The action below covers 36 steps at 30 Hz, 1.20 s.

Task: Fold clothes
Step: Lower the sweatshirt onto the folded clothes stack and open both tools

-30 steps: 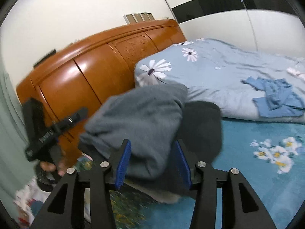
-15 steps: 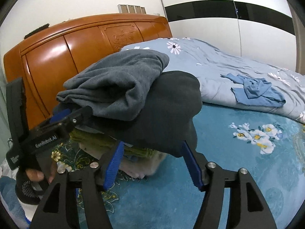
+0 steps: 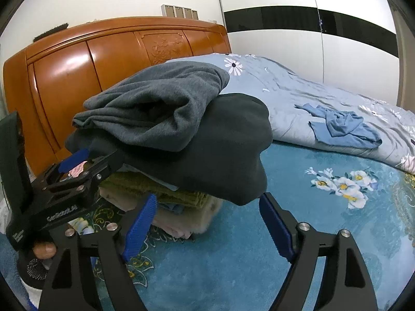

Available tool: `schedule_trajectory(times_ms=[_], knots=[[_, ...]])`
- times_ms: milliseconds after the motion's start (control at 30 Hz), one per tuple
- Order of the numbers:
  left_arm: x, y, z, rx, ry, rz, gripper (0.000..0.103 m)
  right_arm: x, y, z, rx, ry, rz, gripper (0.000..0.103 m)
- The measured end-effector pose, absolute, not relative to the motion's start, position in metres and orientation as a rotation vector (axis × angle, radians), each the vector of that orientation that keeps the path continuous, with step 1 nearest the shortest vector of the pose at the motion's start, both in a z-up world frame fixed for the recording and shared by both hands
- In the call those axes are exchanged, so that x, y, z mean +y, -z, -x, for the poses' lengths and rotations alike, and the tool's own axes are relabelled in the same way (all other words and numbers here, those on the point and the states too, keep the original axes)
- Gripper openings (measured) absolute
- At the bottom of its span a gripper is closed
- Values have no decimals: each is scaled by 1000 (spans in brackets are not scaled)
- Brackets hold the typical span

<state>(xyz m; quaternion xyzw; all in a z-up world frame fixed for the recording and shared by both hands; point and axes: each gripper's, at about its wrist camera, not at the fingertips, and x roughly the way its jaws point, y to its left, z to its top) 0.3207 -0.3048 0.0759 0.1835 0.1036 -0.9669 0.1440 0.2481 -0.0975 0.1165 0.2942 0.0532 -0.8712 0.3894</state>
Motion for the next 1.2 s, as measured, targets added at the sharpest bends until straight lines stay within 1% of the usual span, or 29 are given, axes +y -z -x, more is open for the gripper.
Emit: schedule_trajectory(times_ms=[100,200,233,267,300,867,1200], knots=[[-304,-71,-325,339,2776,-556,103,-98,-117,-251,134,2217,-739,92],[-304,-69,-324,314,2741,-572,103,-99,-118,-255,133,2221,-732,94],[-303,-68,-324,302,2731,-574,103,-99,-118,-256,136,2224,-727,95],[-302,-68,-325,290,2720,-575,103,-98,-118,-257,138,2227,-722,101],[-301,-68,-325,280,2711,-575,103,-98,-118,-258,137,2232,-716,103],[-275,-62,-317,81,2618,-558,103,-98,-116,-265,143,2245,-703,103],[-278,-58,-321,128,2617,-564,103,-101,-110,-265,156,2234,-726,103]])
